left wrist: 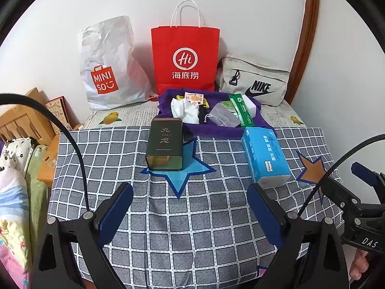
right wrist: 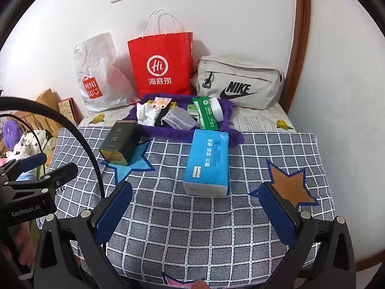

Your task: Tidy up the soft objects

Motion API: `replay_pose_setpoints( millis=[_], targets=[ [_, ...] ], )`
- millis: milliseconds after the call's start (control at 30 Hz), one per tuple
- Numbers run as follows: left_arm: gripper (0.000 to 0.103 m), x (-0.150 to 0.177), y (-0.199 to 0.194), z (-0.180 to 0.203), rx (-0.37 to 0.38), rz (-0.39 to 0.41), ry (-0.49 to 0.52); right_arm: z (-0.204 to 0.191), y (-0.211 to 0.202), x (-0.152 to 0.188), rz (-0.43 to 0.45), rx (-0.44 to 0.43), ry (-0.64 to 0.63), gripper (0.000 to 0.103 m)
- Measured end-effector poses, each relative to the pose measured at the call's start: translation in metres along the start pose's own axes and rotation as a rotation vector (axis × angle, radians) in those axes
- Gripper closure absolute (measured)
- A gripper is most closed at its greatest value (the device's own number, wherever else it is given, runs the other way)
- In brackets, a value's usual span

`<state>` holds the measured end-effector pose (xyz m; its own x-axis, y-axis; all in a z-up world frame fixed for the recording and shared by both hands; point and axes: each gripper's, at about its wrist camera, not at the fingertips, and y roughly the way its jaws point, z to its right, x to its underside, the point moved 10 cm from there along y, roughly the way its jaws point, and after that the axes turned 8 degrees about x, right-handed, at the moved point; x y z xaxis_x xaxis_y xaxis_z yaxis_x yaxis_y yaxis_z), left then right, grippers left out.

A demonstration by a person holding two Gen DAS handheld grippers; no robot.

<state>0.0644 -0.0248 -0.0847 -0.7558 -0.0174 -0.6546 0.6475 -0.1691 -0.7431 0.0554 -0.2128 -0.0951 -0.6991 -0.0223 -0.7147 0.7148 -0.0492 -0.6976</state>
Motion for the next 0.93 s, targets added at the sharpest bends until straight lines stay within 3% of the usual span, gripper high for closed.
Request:
replay_pose_setpoints(
  millis=[933],
  targets=[
    [0.007, -0.0039, 0.0067, 0.0005, 0.006, 0.011, 0.008, -0.0038, 0.0064, -0.0014, -0.016, -0.005, -0.006, 0.000]
  ],
)
